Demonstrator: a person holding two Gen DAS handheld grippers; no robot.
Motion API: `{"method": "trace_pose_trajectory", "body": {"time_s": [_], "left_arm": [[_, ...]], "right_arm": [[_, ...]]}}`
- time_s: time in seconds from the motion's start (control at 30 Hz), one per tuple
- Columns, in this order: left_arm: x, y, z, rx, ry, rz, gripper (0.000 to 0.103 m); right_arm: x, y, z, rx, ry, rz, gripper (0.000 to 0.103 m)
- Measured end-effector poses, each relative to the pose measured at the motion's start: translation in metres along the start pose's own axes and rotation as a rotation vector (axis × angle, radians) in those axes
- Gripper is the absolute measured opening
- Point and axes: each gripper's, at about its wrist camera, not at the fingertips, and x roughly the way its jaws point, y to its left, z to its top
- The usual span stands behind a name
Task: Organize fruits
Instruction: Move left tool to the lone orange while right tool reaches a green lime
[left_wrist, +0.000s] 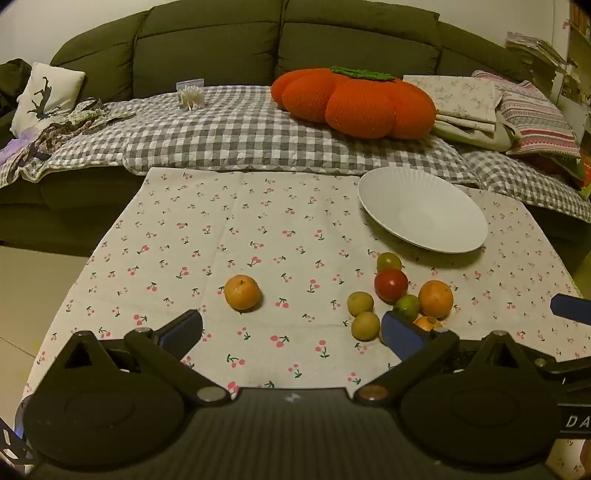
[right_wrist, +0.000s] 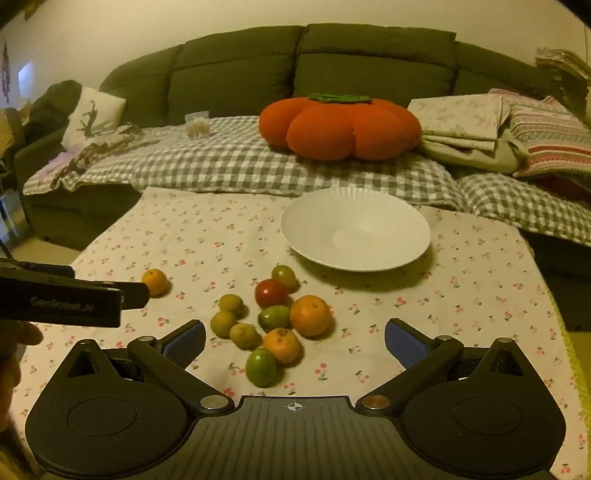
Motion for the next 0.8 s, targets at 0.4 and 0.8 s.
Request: {"method": "trace_pose_trajectory", "body": {"time_s": [0.4, 0.8], "left_arm": [[0.020, 0.012, -0.003, -0.003, 0.041, 0.021, 0.102], [0.055, 0.059, 0.004, -0.124, 0.103, 0.015, 0.100]], "right_arm": [[0.013, 0.005, -0.010, -0.002, 0.044, -0.010, 0.103], [0.036, 0.009, -0.020, -0.036, 0.072, -0.025, 0.103]]}}
